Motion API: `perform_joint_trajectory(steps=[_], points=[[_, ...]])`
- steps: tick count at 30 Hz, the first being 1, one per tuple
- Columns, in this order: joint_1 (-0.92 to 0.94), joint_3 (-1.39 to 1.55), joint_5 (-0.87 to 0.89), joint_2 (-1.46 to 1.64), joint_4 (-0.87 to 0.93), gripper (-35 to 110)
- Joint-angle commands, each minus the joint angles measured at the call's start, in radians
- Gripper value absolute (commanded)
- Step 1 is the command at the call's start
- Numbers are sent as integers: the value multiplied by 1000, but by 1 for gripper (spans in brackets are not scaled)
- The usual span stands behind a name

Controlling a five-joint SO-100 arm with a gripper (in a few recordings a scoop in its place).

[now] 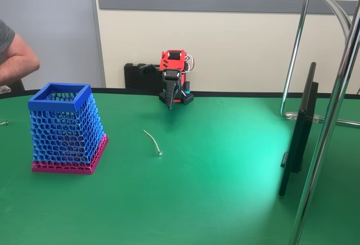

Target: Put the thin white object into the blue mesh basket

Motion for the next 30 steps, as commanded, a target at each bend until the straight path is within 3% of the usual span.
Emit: perform_joint_trajectory(steps=[1, 30], points=[[-8, 8, -9, 9, 2, 1], [-18, -3, 15, 9, -5, 0]])
